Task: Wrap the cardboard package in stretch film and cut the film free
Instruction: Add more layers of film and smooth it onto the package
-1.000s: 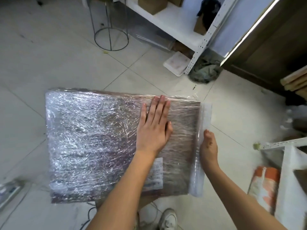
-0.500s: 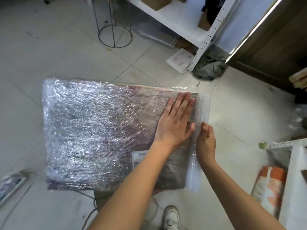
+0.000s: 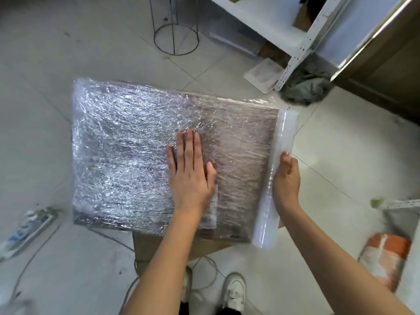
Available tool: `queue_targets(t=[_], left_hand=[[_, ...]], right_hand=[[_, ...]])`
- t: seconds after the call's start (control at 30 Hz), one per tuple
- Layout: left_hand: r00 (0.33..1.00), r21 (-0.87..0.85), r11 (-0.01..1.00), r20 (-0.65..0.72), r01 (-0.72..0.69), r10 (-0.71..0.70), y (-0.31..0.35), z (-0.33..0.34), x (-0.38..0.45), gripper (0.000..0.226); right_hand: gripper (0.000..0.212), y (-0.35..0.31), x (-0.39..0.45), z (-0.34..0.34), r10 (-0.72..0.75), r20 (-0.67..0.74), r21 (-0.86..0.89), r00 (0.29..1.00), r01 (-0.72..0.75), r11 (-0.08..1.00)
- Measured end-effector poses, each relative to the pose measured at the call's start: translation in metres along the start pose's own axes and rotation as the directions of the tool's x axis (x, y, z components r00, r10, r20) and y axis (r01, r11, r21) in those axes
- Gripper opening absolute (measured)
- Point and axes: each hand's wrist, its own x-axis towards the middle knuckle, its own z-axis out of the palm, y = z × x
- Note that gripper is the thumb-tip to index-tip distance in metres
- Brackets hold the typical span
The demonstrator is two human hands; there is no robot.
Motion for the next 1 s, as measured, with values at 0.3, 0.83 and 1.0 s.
queue_targets(t=[0.3,0.83,1.0], left_hand=[[0.937,-0.027,0.938,0.04,-0.346,0.347,0.064,0.036,-0.047,0.069],[0.907,-0.052,0.91,-0.077,0.412,-0.415,-0.012,0.016,-0.087,0.06],[0.904,-0.054,0.908,-0.085,0.415,-0.418,-0.015,0.015,-0.095,0.059]], right_hand=[[0.041,0.011,0.003,-0.008,-0.007,0.071,-0.035,0.997,0.01,0.999],[0.028,0.026,0.008,-0.018,0.031,0.241,0.156,0.97,-0.07,0.985],[0.096,0.04,0.018,-0.024,0.205,0.492,0.225,0.846,-0.351,0.909]])
